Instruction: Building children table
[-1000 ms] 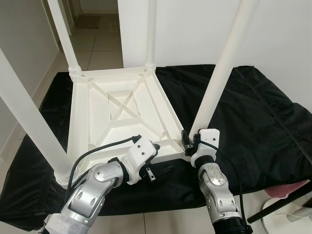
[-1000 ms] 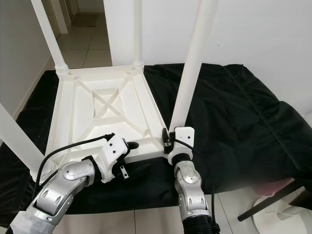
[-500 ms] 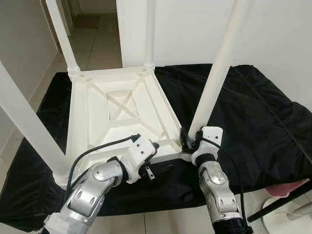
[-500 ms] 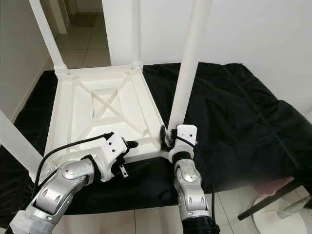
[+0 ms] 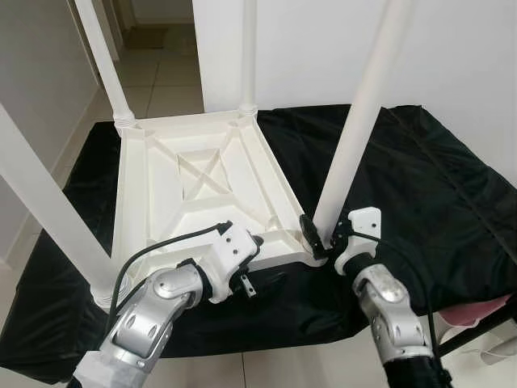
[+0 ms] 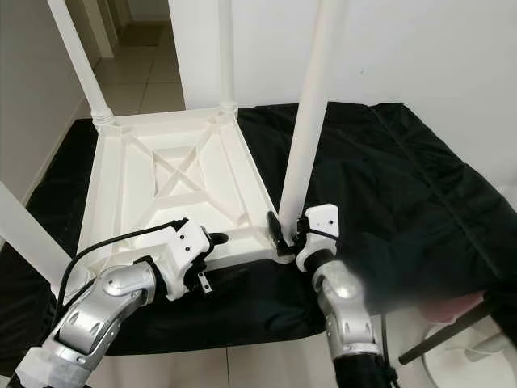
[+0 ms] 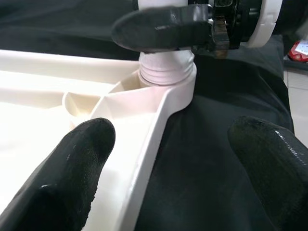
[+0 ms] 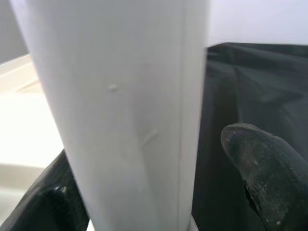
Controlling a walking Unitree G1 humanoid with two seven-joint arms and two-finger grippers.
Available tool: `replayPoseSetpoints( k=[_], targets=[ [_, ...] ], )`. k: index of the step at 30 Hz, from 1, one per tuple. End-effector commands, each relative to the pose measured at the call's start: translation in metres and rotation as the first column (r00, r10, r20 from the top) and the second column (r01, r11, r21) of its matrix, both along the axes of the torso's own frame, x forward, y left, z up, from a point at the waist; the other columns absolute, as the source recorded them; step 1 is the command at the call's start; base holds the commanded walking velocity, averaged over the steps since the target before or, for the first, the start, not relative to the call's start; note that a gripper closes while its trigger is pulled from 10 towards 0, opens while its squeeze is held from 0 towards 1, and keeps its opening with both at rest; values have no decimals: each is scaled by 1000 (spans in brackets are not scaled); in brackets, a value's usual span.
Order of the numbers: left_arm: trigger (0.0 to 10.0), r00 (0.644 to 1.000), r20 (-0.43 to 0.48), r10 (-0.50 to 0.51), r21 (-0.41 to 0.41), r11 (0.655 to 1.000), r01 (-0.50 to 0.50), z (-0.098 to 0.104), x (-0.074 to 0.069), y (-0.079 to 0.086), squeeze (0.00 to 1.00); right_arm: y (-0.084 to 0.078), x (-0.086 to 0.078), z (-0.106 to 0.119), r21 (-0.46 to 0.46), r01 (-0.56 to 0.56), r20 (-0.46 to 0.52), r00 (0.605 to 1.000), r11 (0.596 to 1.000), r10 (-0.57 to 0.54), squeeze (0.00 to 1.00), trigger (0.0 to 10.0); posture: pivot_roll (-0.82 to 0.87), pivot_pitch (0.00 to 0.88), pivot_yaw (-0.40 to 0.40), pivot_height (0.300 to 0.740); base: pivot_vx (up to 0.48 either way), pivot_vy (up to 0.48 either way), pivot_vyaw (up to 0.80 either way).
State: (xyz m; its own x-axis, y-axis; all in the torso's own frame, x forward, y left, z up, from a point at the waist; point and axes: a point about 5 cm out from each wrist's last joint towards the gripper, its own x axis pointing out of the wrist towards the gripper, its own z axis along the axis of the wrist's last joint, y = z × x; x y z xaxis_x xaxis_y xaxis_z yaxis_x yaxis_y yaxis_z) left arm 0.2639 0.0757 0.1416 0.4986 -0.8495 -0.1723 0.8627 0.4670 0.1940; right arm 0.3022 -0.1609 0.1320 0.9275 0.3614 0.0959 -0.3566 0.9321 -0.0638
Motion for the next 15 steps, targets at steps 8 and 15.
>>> replayPoseSetpoints(
  k=[8, 15],
  targets=[
    [10000, 1000, 4, 15, 11, 1000, -15, 0, 7, 2, 0, 0, 8, -2, -80, -245, -45, 969, 966, 242, 0, 10000, -34, 0, 27, 740, 0, 0, 0],
    [10000, 1000, 8, 20, 9, 1000, -20, 1, 8, 2, 0, 4, 14, -7, -121, -368, -87, 929, 922, 360, 0, 1255, -23, 0, 13, 740, 0, 0, 0]
  ],
)
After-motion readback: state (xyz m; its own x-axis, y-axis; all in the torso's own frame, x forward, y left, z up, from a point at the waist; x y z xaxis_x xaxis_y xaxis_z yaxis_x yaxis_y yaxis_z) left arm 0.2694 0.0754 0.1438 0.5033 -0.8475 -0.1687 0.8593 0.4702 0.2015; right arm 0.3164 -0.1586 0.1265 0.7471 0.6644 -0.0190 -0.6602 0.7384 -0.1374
